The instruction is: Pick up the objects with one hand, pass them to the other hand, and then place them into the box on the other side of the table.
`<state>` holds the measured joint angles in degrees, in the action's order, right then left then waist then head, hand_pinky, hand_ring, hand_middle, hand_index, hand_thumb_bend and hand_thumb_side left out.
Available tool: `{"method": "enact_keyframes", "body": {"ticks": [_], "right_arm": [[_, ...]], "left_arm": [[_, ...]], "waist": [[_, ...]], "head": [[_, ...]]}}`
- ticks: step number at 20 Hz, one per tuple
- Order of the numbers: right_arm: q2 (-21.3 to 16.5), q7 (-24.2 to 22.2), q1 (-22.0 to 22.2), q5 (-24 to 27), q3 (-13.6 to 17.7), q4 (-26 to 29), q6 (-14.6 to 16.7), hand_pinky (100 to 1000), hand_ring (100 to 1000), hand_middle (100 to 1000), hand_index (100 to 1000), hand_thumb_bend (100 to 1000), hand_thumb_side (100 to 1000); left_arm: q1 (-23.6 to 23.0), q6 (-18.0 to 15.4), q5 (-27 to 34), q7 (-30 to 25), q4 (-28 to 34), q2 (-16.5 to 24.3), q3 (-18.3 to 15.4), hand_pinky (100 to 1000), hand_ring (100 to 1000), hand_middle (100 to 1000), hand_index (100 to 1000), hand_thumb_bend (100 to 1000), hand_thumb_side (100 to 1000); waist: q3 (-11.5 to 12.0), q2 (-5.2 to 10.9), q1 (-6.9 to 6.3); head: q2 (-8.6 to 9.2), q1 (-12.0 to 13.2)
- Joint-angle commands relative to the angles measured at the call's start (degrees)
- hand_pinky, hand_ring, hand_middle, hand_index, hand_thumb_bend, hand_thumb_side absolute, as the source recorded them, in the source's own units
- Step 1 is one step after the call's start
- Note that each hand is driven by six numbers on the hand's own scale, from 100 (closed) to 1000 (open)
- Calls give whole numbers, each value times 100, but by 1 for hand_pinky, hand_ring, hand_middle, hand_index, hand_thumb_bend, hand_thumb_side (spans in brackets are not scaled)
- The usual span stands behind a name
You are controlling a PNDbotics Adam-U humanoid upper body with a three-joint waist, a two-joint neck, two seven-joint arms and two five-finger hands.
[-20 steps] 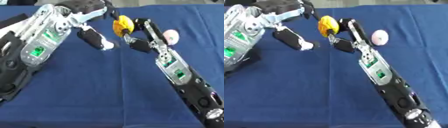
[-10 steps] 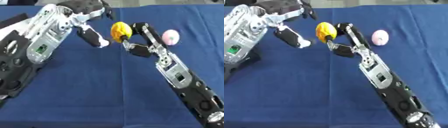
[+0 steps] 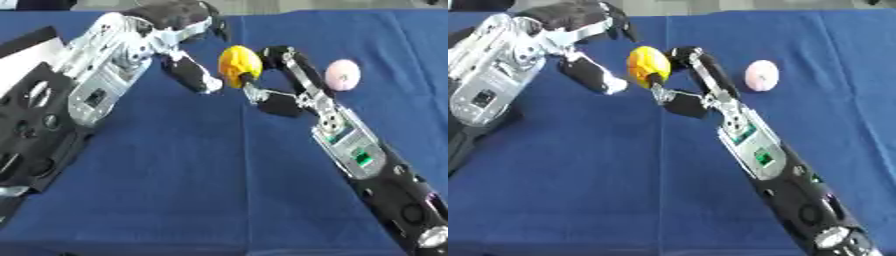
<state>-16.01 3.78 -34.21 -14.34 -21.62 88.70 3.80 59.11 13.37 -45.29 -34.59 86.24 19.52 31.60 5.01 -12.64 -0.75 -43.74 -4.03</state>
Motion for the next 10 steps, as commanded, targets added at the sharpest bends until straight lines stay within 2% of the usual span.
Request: {"method": "enact_keyframes", "body": {"ticks": [1, 10], "right_arm": [[-112, 21, -85, -34, 5, 166, 11, 725, 592, 485, 474, 100, 204], [-119, 8, -82, -87, -99, 279, 20, 723, 591, 482, 470, 100, 178]], "left_arm": [[94, 28, 117, -40, -10, 3, -71, 770, 754, 768, 820, 385, 367], [106, 34, -100, 28, -176, -90, -27, 775, 760, 775, 831, 395, 352]], "waist": [[-6, 184, -37], [-15, 187, -37]], "head": [[-37, 28], [-15, 89]]}}
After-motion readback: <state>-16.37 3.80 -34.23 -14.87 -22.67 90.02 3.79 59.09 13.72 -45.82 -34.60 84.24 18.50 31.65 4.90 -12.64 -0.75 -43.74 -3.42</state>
